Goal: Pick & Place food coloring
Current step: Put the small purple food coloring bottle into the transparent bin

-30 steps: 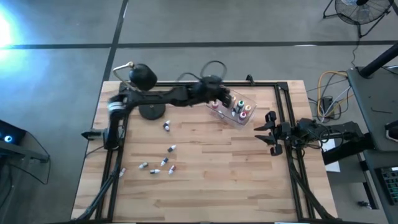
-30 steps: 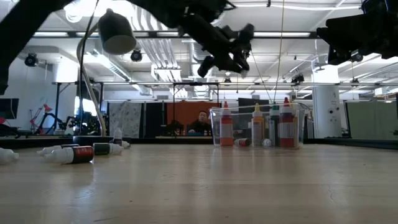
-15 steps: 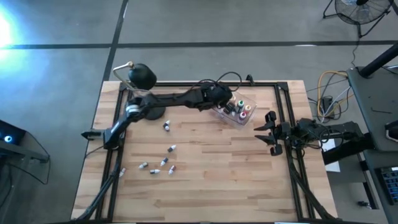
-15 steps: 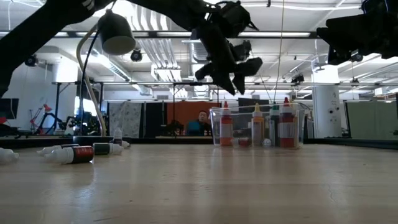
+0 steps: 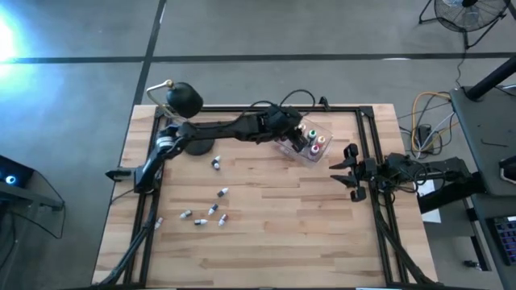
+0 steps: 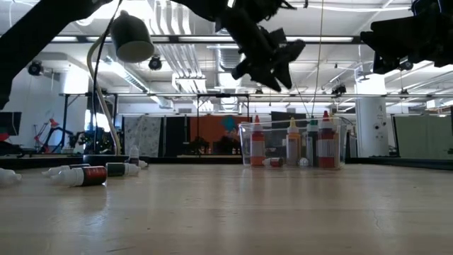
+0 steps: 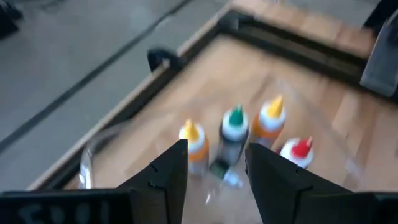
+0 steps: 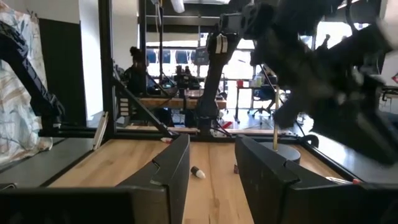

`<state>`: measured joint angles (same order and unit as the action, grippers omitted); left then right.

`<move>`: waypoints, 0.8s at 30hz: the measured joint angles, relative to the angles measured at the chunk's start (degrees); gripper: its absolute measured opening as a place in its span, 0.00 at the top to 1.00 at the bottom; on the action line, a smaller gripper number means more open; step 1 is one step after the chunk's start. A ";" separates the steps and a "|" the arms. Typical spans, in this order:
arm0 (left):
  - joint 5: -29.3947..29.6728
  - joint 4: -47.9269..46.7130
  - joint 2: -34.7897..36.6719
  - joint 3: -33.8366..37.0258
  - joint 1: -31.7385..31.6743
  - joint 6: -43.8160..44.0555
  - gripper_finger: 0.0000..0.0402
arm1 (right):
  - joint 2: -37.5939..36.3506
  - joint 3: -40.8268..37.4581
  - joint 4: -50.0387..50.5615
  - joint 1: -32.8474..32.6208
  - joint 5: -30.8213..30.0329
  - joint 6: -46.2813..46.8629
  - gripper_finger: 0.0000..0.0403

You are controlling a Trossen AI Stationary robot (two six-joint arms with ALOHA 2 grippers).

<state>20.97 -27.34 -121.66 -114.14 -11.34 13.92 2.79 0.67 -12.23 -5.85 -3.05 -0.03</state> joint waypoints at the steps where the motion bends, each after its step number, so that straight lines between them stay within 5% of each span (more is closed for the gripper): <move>1: -0.05 -0.87 -0.44 0.06 0.09 -0.03 0.66 | -0.02 0.00 0.00 0.00 0.00 0.00 0.70; 5: 0.98 -5.29 -0.59 0.16 0.54 -0.30 0.66 | 0.00 0.00 0.00 -0.01 0.02 0.00 0.69; 9: 11.06 -11.22 1.05 0.14 0.75 4.45 0.66 | -0.02 0.00 0.00 -0.02 0.03 0.00 0.70; 15: 7.40 -20.70 3.27 0.17 -0.56 12.56 0.66 | -0.02 0.00 0.00 -0.02 0.02 0.00 0.70; 24: 17.07 -32.53 8.30 3.88 10.20 7.08 0.66 | -0.04 0.00 0.00 -0.02 -0.02 0.00 0.69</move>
<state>38.04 -59.87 -113.36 -110.25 -1.15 21.00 2.74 0.67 -12.23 -5.87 -3.07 -0.03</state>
